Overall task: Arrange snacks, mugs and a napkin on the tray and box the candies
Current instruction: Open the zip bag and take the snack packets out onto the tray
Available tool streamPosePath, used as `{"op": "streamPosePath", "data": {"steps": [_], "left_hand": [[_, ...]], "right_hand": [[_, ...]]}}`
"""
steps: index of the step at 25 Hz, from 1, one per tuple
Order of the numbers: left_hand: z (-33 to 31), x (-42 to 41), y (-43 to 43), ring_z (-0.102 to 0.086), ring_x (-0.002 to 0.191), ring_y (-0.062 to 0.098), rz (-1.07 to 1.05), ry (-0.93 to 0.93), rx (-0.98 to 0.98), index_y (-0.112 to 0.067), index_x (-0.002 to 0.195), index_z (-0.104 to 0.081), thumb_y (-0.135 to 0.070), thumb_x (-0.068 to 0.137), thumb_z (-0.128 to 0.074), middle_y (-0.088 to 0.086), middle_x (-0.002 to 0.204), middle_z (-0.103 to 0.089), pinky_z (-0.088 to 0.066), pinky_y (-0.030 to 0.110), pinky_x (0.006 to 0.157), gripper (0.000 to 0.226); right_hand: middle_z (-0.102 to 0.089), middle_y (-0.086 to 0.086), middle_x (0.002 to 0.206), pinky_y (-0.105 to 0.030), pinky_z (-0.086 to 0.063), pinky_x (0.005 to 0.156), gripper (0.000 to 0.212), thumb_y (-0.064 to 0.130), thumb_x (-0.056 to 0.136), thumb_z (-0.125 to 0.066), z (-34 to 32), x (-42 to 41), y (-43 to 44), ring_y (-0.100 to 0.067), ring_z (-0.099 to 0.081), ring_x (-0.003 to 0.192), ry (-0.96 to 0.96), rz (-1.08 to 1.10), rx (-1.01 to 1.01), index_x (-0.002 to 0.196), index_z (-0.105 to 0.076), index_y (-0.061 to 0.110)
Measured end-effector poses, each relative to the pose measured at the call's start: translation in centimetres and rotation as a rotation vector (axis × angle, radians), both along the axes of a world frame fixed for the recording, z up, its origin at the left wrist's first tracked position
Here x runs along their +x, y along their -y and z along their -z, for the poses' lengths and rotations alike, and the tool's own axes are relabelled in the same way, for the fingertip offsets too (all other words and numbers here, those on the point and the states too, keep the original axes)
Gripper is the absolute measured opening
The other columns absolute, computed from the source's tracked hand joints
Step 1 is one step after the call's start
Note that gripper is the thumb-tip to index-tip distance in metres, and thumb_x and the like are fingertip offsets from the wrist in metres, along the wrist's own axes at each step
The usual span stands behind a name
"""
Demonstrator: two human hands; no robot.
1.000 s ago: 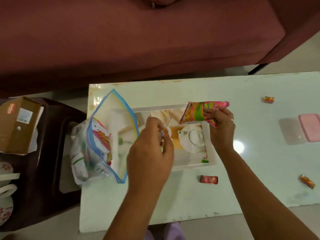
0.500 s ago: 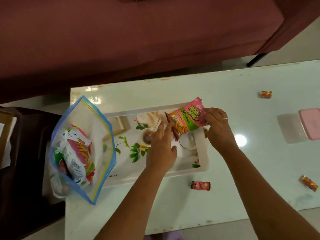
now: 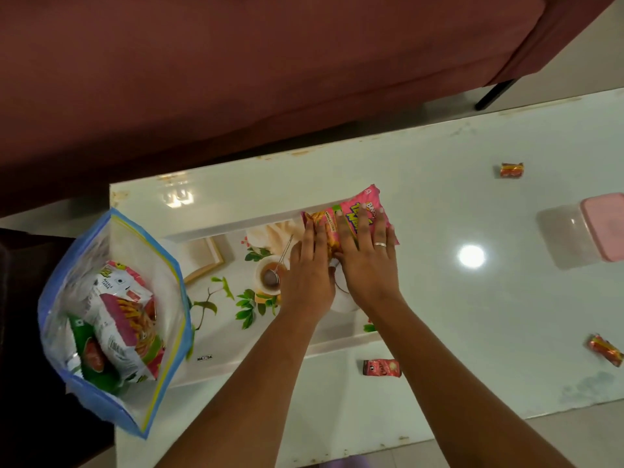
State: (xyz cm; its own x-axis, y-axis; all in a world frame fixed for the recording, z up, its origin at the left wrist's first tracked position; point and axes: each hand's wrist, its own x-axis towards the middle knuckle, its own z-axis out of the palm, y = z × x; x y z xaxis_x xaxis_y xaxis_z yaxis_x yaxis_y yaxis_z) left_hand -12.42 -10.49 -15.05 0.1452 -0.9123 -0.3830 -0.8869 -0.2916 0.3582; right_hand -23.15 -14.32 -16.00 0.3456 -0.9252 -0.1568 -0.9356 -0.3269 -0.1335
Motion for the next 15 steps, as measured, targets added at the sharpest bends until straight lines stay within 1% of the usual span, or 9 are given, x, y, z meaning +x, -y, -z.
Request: {"op": "streamPosePath", "data": {"steps": [2,6,8,9,11,12,13,14,15], "left_hand": [[-0.2,0.1,-0.2,-0.016,0.145,0.026,-0.003,0.01,0.034,-0.018,0.149,0.008,-0.03,0.096,-0.044,0.0,0.161,0.004,-0.037,0.056,0.105,0.075],[-3.7,0.0,-0.8,-0.008,0.147,0.024,-0.034,-0.071,0.081,-0.014,0.15,0.006,-0.026,0.094,-0.049,0.002,0.161,0.005,-0.025,0.047,0.116,0.079],[-7.4,0.2,-1.5,-0.006,0.148,0.022,-0.052,-0.065,-0.035,-0.017,0.15,-0.009,-0.026,0.095,-0.047,0.001,0.161,0.002,-0.021,0.044,0.119,0.067],[-9.5,0.7,-2.2,-0.009,0.148,0.023,-0.077,-0.046,-0.136,-0.018,0.148,-0.022,-0.025,0.094,-0.047,0.002,0.161,-0.004,-0.02,0.044,0.119,0.059],[-13.9,3.0,-4.4,-0.022,0.144,0.026,-0.196,0.006,-0.363,-0.018,0.131,-0.051,-0.019,0.089,-0.055,0.006,0.156,-0.025,-0.022,0.049,0.117,0.042],[-15.8,4.5,-5.7,-0.027,0.142,0.026,-0.274,0.03,-0.454,-0.018,0.121,-0.059,-0.016,0.087,-0.058,0.007,0.151,-0.033,-0.021,0.052,0.117,0.035],[-17.5,6.1,-7.0,-0.029,0.141,0.026,-0.34,0.064,-0.51,-0.017,0.115,-0.063,-0.015,0.086,-0.059,0.008,0.149,-0.038,-0.017,0.054,0.117,0.029],[-18.8,7.9,-8.3,-0.029,0.141,0.026,-0.383,0.112,-0.542,-0.017,0.112,-0.064,-0.015,0.086,-0.059,0.008,0.147,-0.039,-0.011,0.055,0.118,0.026],[-19.7,9.8,-9.4,-0.03,0.14,0.026,-0.399,0.157,-0.573,-0.016,0.112,-0.064,-0.017,0.087,-0.058,0.01,0.146,-0.04,-0.009,0.056,0.118,0.026]], "right_hand": [[-0.027,-0.021,0.152,-0.056,-0.016,0.113,0.059,0.034,0.094,-0.05,0.3,0.5,-0.3,-0.047,-0.017,0.14,0.0,0.039,-0.004,0.146,-0.027,0.019],[-0.01,-0.019,0.157,-0.056,-0.007,0.116,0.061,0.038,0.098,-0.039,-0.9,1.2,-0.9,-0.046,-0.002,0.143,-0.028,0.094,0.111,0.149,-0.011,0.02],[-0.007,-0.017,0.158,-0.053,-0.005,0.117,0.061,0.037,0.099,-0.035,-2.8,2.1,-1.4,-0.042,0.0,0.144,0.029,0.124,0.118,0.149,-0.008,0.017],[-0.007,-0.015,0.158,-0.05,-0.006,0.117,0.059,0.035,0.099,-0.036,-4.0,2.8,-1.6,-0.038,0.0,0.145,0.119,0.137,0.098,0.149,-0.01,0.016],[-0.019,-0.01,0.157,-0.041,-0.015,0.116,0.052,0.029,0.098,-0.04,-7.6,5.2,-2.4,-0.029,-0.012,0.146,0.396,0.15,0.073,0.146,-0.025,0.017],[-0.031,-0.008,0.153,-0.033,-0.023,0.113,0.045,0.025,0.097,-0.044,-10.0,6.7,-3.1,-0.024,-0.024,0.142,0.55,0.149,0.074,0.141,-0.037,0.017],[-0.047,-0.006,0.143,-0.025,-0.031,0.106,0.038,0.021,0.095,-0.047,-12.1,8.3,-3.9,-0.018,-0.039,0.133,0.708,0.128,0.043,0.133,-0.048,0.017],[-0.06,-0.004,0.128,-0.019,-0.038,0.097,0.031,0.019,0.093,-0.049,-14.4,9.9,-4.7,-0.012,-0.052,0.118,0.836,0.086,0.033,0.122,-0.058,0.017],[-0.068,-0.002,0.113,-0.017,-0.044,0.087,0.026,0.016,0.091,-0.05,-16.2,11.5,-5.5,-0.01,-0.06,0.103,0.936,0.013,0.069,0.113,-0.064,0.016]]}}
